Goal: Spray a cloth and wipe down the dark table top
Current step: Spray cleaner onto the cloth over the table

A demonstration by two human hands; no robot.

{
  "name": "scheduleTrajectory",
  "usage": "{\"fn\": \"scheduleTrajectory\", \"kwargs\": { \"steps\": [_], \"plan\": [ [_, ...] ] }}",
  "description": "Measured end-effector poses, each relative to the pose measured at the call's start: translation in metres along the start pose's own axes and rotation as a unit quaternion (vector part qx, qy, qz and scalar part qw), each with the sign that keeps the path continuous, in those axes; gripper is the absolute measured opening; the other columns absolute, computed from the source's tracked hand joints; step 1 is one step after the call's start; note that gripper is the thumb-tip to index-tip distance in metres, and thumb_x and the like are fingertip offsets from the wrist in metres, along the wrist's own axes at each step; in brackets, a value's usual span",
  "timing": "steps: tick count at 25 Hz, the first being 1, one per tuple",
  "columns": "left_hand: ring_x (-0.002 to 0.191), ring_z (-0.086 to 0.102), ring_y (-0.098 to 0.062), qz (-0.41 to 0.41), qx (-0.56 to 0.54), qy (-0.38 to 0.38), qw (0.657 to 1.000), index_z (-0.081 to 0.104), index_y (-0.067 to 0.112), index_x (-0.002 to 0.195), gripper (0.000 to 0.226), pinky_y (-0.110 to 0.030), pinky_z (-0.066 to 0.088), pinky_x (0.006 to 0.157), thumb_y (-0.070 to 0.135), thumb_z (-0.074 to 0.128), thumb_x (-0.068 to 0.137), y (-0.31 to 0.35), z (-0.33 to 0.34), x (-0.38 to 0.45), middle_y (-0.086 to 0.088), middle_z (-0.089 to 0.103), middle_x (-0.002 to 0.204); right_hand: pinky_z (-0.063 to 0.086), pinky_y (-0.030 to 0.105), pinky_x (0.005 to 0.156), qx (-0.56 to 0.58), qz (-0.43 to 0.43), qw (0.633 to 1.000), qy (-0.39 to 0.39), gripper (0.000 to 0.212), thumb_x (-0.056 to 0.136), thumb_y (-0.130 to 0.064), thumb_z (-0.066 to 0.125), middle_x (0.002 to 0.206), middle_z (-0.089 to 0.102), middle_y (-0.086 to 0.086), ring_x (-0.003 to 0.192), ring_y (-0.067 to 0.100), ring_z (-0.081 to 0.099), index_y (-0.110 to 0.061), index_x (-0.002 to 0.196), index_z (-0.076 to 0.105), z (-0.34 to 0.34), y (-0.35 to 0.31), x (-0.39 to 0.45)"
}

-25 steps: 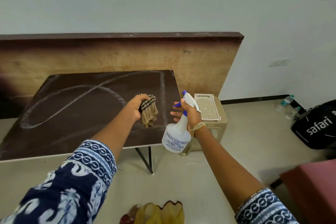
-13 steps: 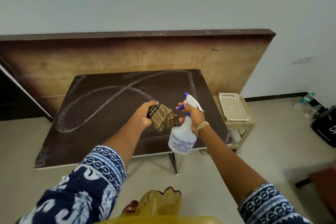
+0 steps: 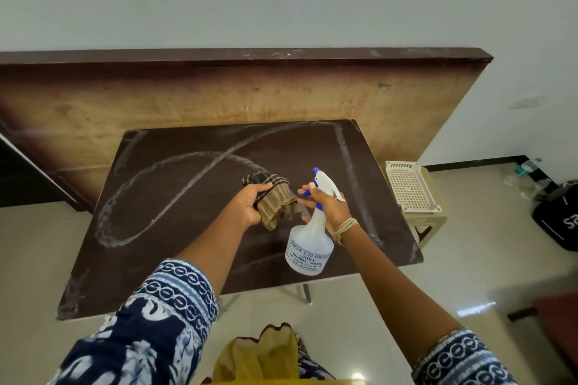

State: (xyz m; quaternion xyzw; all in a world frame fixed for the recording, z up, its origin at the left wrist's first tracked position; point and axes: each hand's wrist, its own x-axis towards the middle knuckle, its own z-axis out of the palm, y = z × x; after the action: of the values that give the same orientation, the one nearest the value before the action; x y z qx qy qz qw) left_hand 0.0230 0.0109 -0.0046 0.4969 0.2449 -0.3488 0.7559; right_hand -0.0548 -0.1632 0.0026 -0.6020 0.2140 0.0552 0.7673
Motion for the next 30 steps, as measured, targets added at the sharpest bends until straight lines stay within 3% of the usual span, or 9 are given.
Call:
{"fn": "scheduleTrajectory", "kwargs": {
  "steps": [2,5,11,15,19,25,30],
  "plan": [
    [0.094,0.063,-0.034,0.007,-0.014,-0.015,1.000,0.061,-0.002,0.111,0.020,-0.050,0.047,0.089,0.007,0.051,0.096,0.009,0.000,0.010,-0.021,0.068,0.101,0.057,0.040,0.068,-0.012,-0.001,1.000,-0.010,0.020,0.096,-0.022,0.058,0.108,0.070,0.009,0.106,0.027,0.067,-0.011,0.111,0.064,-0.002,-0.006,0.014],
    [0.093,0.065,-0.034,0.025,-0.027,-0.028,0.999,0.062,-0.002,0.106,0.018,-0.048,0.050,0.081,0.004,0.050,0.094,0.021,-0.001,0.021,-0.021,0.072,0.090,0.058,0.043,0.073,-0.041,-0.003,0.999,-0.027,0.016,0.097,-0.020,0.056,0.109,0.070,0.007,0.107,0.027,0.066,-0.013,0.109,0.064,-0.004,-0.016,0.033],
    [0.097,0.067,-0.034,0.026,-0.070,-0.003,0.997,0.071,0.005,0.100,0.036,-0.049,0.051,0.090,0.038,0.062,0.091,0.036,-0.003,0.042,-0.019,0.074,0.098,0.058,0.047,0.077,-0.076,0.003,0.996,-0.047,0.019,0.096,-0.023,0.058,0.107,0.071,0.008,0.102,0.029,0.069,-0.012,0.109,0.065,0.006,-0.030,0.054],
    [0.095,0.066,-0.032,0.027,-0.081,-0.002,0.996,0.065,0.003,0.105,0.028,-0.049,0.049,0.085,0.028,0.055,0.097,0.051,-0.015,0.045,-0.019,0.069,0.108,0.057,0.049,0.077,-0.107,0.032,0.991,-0.069,0.015,0.094,-0.025,0.061,0.112,0.071,0.006,0.103,0.032,0.067,-0.020,0.106,0.067,0.019,-0.032,0.065],
    [0.098,0.065,-0.032,0.029,-0.057,-0.028,0.998,0.060,0.001,0.122,0.033,-0.047,0.050,0.090,0.018,0.053,0.095,0.068,-0.030,0.043,-0.019,0.068,0.111,0.056,0.042,0.073,-0.150,0.080,0.979,-0.114,0.025,0.095,-0.030,0.059,0.115,0.069,0.007,0.098,0.034,0.069,-0.017,0.115,0.064,0.041,-0.026,0.066],
    [0.104,0.067,-0.031,0.042,-0.042,-0.048,0.997,0.065,0.006,0.115,0.043,-0.044,0.053,0.085,0.042,0.060,0.092,0.084,-0.051,0.046,-0.017,0.071,0.113,0.058,0.039,0.071,-0.141,0.080,0.978,-0.133,0.036,0.098,-0.053,0.040,0.106,0.071,0.009,0.086,0.034,0.072,-0.026,0.114,0.057,0.072,-0.020,0.061],
    [0.108,0.066,-0.030,0.045,-0.016,-0.046,0.998,0.062,0.007,0.125,0.051,-0.045,0.053,0.088,0.048,0.053,0.094,0.094,-0.064,0.048,-0.016,0.069,0.117,0.057,0.056,0.079,-0.163,0.060,0.976,-0.133,0.051,0.093,-0.055,0.047,0.116,0.068,0.016,0.105,0.030,0.069,-0.019,0.129,0.054,0.091,-0.021,0.073]
  ]
}}
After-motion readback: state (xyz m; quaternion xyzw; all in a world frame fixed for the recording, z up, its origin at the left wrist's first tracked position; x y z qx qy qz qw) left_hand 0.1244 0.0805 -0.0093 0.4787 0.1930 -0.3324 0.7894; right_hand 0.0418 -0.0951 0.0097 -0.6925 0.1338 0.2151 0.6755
